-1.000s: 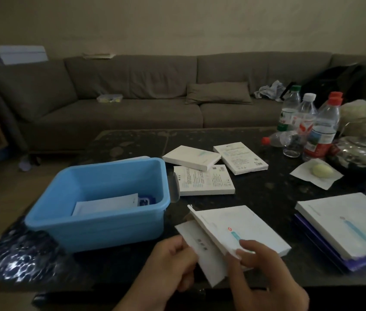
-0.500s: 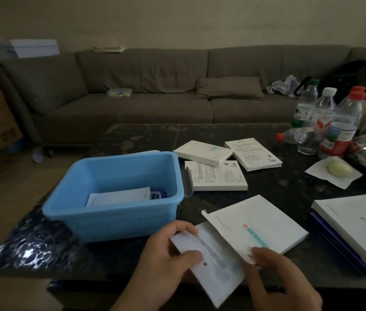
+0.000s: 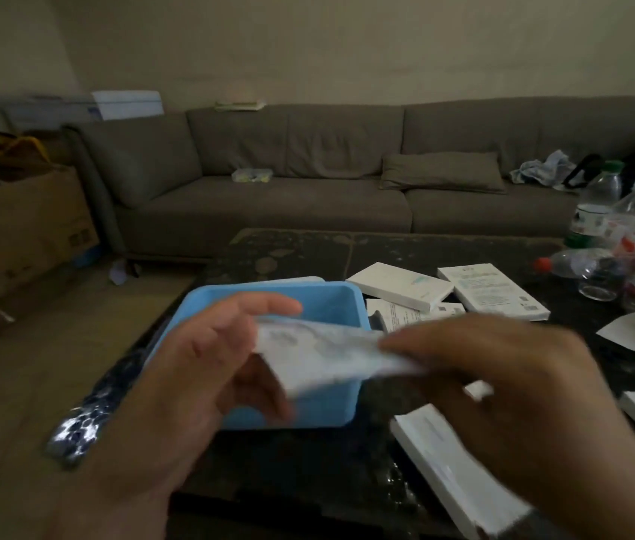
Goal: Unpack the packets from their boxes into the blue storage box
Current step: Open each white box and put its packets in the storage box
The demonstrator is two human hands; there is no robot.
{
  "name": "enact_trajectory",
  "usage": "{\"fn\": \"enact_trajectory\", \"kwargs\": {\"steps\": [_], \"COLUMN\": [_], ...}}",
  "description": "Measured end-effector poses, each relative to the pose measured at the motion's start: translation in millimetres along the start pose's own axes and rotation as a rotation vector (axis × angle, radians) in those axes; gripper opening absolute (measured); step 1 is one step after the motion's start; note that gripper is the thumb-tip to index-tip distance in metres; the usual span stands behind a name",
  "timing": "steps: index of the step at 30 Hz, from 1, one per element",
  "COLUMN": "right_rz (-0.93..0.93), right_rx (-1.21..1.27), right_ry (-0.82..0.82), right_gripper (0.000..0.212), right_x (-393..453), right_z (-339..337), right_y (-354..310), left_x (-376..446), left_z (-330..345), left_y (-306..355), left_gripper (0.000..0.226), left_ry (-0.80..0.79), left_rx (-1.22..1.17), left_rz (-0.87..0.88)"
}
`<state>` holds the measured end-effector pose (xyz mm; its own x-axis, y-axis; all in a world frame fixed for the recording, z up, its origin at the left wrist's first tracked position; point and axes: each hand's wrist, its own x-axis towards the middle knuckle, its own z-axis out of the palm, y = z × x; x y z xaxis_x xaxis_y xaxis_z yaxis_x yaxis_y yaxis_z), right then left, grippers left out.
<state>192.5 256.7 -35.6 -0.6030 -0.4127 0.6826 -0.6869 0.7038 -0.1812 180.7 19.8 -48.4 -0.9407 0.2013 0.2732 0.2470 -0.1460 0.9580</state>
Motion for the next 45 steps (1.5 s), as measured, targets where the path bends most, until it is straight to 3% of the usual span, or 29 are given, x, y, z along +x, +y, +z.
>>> {"fn": "enact_trajectory", "kwargs": {"steps": [2,5,9,13,19,23,28,30,34,42,45], "right_rz": [0.041,0.071,0.134,0.334,0.449,0.408,0.071,0.020,-0.017,-0.117,-0.154], "right_rx": [0.046,0.202,0.208,0.342,0.301,0.242,-0.074,-0.117,-0.097,-0.163,-0.196], "right_ry": [-0.154,-0.372,-0.626,-0.751,-1.009,-0.969,-0.920,-0.922,-1.004,-1.154,-0.931], "right_gripper": [0.026,0.018,0.010,0.008,0.004,0.015,0.034,0.040,0.056,0.061,0.057], "right_x": [49,111,156,166,157,148,132,128,127,136,141], "right_z": [-6,12,62,106,163,186,205,208,211,205,176], "right_y": [-4,6,31,47,52,46,34,33,30,21,19], "left_x": [5,11,19,28,35,37,37,37,36,38,39], "left_z": [-18,-39,-55,-78,-95,-99,-101,-101,-101,-92,-84], "left_y": [4,1,-12,-29,-43,-48,-50,-51,-50,-53,-52], "left_gripper": [0.049,0.010,0.014,0.019,0.014,0.013,0.012,0.012,0.011,0.009,0.009], "left_ry": [0.156,0.428,0.568,0.763,0.776,0.763,0.756,0.755,0.751,0.808,0.890], "left_rx": [0.163,0.340,0.561,0.676,0.639,0.651,0.675,0.664,0.658,0.673,0.748], "left_rz": [0.152,0.133,-0.043,-0.078,-0.109,-0.089,-0.090,-0.076,-0.074,-0.050,0.069]}}
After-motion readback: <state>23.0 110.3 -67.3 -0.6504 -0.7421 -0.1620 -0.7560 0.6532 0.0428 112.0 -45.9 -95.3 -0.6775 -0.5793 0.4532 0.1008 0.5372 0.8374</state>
